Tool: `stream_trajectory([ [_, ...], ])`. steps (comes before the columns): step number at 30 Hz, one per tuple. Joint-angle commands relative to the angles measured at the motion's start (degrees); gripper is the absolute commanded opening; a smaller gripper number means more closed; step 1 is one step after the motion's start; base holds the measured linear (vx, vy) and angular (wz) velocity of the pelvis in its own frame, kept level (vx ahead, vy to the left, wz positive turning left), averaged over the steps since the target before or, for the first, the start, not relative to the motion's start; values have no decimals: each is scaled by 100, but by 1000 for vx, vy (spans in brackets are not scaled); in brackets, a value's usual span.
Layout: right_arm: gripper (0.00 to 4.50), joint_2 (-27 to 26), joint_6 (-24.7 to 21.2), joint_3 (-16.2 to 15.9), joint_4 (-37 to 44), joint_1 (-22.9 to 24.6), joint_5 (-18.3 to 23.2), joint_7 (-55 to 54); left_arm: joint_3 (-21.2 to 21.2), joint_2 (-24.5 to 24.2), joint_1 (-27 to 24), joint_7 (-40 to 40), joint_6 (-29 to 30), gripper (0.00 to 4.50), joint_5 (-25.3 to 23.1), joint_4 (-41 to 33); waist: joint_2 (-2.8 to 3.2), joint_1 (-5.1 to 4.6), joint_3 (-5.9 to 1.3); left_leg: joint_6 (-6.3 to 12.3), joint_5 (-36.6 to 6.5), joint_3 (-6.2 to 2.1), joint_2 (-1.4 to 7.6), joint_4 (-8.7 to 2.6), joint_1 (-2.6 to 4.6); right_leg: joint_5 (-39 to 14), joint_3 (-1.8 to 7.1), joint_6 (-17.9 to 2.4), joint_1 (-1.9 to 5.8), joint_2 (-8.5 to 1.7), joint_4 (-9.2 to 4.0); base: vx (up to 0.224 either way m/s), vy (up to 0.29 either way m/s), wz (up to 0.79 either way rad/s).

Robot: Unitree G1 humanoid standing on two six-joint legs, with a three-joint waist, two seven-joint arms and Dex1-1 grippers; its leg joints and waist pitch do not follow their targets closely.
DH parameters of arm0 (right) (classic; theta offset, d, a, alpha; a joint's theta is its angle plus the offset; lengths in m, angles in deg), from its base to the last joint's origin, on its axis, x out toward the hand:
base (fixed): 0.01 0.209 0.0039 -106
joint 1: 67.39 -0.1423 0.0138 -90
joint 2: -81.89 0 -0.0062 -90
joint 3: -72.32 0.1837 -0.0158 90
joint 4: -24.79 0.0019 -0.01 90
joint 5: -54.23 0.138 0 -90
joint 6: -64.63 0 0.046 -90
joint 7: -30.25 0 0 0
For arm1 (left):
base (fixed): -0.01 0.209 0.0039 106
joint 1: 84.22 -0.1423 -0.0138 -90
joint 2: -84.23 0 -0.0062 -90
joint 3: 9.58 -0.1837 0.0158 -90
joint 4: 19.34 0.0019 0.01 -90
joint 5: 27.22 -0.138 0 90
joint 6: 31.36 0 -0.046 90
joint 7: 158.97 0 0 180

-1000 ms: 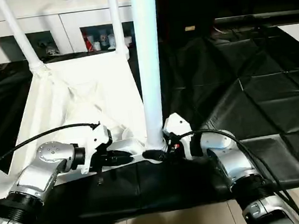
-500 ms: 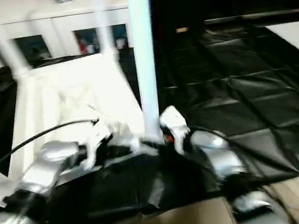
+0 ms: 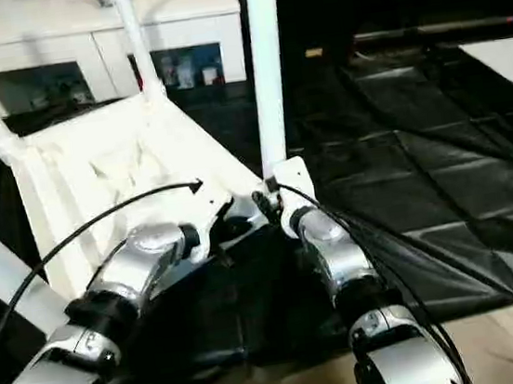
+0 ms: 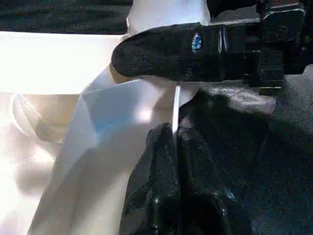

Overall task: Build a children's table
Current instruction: Rotate leg to tighten

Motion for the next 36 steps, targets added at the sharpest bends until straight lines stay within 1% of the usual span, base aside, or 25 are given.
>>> stream_trajectory([
  [1, 356, -438, 11, -274, -37, 172, 92, 416, 176, -10, -26, -625, 98, 0, -115, 436, -69, 5, -242, 134, -1941, -147, 242, -484, 53, -1828, 186, -1025, 147, -306, -523, 0, 0, 0],
  [3, 356, -425, 80, -241, -21, 166, 120, 448, 174, -38, -38, -579, 81, 0, -117, 464, -68, -6, -225, 112, -2026, -158, 242, -504, 50, -2040, 179, -970, 141, -300, -542, 0, 0, 0],
  [4, 380, -403, 136, -238, -6, 159, 104, 471, 168, -63, -46, -522, 66, 0, -117, 491, -70, -18, -226, 97, -2079, -167, 239, -513, 44, -2157, 174, -929, 147, -301, -550, 0, 0, 0],
  [6, 386, -236, 394, -389, 120, 177, -48, 658, 130, -144, -93, -358, 41, 0, -126, 482, -72, -39, -217, 85, -2159, -172, 243, -519, 45, -2321, 172, -881, 136, -309, -574, 0, 0, 0],
  [7, 386, -58, 581, -442, 242, 215, -58, 946, 53, -234, -156, -136, 40, 0, -150, 425, -69, -43, -225, 84, -2179, -174, 247, -520, 52, -2361, 170, -861, 134, -311, -581, 0, 0, 0],
  [9, 386, 90, 668, -440, 374, 265, 14, 1250, -19, -313, -208, 24, -31, 0, -184, 371, -71, -40, -226, 147, -2097, -176, 252, -527, 30, -2235, 169, -862, 158, -312, -585, 0, 0, 0],
  [10, 386, 164, 700, -443, 450, 294, 54, 1407, -52, -351, -234, 88, -84, 0, -204, 341, -78, -64, -227, 166, -2017, -178, 256, -530, 2, -2099, 166, -906, 171, -303, -558, 0, 0, 0],
  [11, 386, 336, 751, -492, 603, 360, 101, 1762, -111, -431, -295, 281, -32, 0, -211, 250, -68, -70, -223, 182, -2021, -179, 254, -534, 2, -2078, 161, -922, 172, -298, -561, 0, 0, 0],
  [13, 386, 769, 825, -613, 977, 553, 234, 2622, -312, -665, -489, 888, -90, 0, -234, -29, -78, -64, -236, 289, -1957, -161, 271, -503, 8, -1815, 174, -1025, 177, -305, -544, 0, 0, 0],
  [14, 386, 873, 822, -634, 1071, 604, 281, 2839, -342, -719, -533, 1007, -62, 0, -228, -95, -78, -64, -234, 357, -1885, -166, 274, -505, -21, -1712, 169, -1065, 207, -306, -525, 0, 0, 0],
  [15, 386, 899, 819, -638, 1095, 617, 295, 2893, -348, -731, -544, 1033, -52, 0, -226, -111, -82, -68, -225, 378, -1869, -162, 275, -511, -26, -1730, 165, -1068, 204, -302, -529, 0, 0, 0],
  [17, 386, 1054, 835, -642, 1247, 706, 390, 3232, -414, -847, -635, 1306, -209, 0, -209, -250, -52, -71, -236, 382, -1801, -153, 283, -497, 1, -1669, 166, -1177, 186, -311, -522, 0, 0, 0],
  [18, 386, 1127, 854, -644, 1328, 757, 448, 3412, -446, -919, -691, 1465, -289, 0, -189, -343, -70, -71, -261, 402, -1637, -148, 283, -474, 0, -1372, 170, -1259, 205, -303, -487, 0, 0, 0],
  [19, 386, 1275, 836, -673, 1508, 870, 571, 3802, -514, -1068, -817, 1833, -555, 0, -126, -549, -72, -50, -259, 480, -1535, -148, 287, -465, -12, -1116, 164, -1347, 226, -305, -471, 0, 0, 0],
  [20, 386, 1275, 836, -673, 1508, 870, 571, 3802, -514, -1068, -817, 1833, -555, 0, -126, -549, -66, -63, -281, 567, -1364, -136, 293, -445, -18, -761, 164, -1414, 233, -293, -423, 0, 0, 0],
  [21, 386, 1350, 809, -690, 1606, 931, 636, 4016, -549, -1146, -886, 2024, -699, 0, -84, -666, -53, -47, -291, 609, -1289, -129, 298, -433, 12, -594, 156, -1488, 222, -290, -414, 55, 0, 2],
  [22, 386, 1380, 801, -710, 1643, 958, 650, 4089, -553, -1171, -916, 2086, -714, 0, -55, -729, -58, -47, -293, 688, -1119, -113, 291, -413, -2, -240, 153, -1602, 231, -274, -371, 0, 0, 0],
  [23, 386, 1539, 729, -821, 1844, 1098, 728, 4474, -579, -1310, -1091, 2425, -693, 0, 115, -1128, -54, -28, -287, 710, -1084, -110, 295, -416, 0, -178, 144, -1634, 234, -273, -364, 0, 0, 0],
  [24, 386, 1539, 729, -821, 1844, 1098, 728, 4474, -579, -1310, -1091, 2425, -693, 0, 115, -1128, -52, 1, -284, 737, -1071, -107, 315, -416, -2, -132, 136, -1657, 249, -278, -346, 0, 0, 0],
  [27, 386, 1647, 685, -913, 1966, 1204, 741, 4735, -595, -1472, -1341, 2898, -465, 0, 349, -1704, -38, 37, -266, 667, -1222, -87, 328, -433, 21, -418, 137, -1674, 219, -275, -363, 0, 0, 0],
  [29, 386, 1624, 712, -914, 1914, 1196, 707, 4741, -585, -1520, -1414, 2967, -404, 0, 377, -1844, -38, 46, -247, 560, -1386, -90, 335, -459, 32, -725, 146, -1626, 204, -278, -388, 0, 0, 0],
  [30, 386, 1607, 716, -912, 1890, 1185, 694, 4734, -585, -1541, -1439, 3014, -369, 0, 395, -1881, -26, 70, -243, 487, -1498, -84, 342, -466, 73, -895, 157, -1588, 171, -275, -412, 0, 0, 0],
  [31, 386, 1591, 716, -918, 1867, 1172, 684, 4733, -592, -1558, -1455, 3043, -360, 0, 398, -1895, -27, 81, -234, 432, -1542, -90, 341, -479, 70, -1008, 165, -1543, 174, -279, -418, 0, 0, 0],
  [33, 386, 1579, 729, -940, 1835, 1156, 648, 4757, -580, -1568, -1470, 3048, -374, 0, 391, -1898, -29, 111, -238, 368, -1530, -94, 336, -484, 68, -1038, 174, -1474, 178, -278, -418, 0, 0, 0],
  [36, 386, 1615, 705, -1018, 1859, 1165, 629, 4843, -552, -1565, -1455, 2908, -424, 0, 331, -1845, -37, 143, -249, 362, -1393, -93, 320, -471, 59, -819, 178, -1436, 193, -277, -398, 0, 0, 0],
])
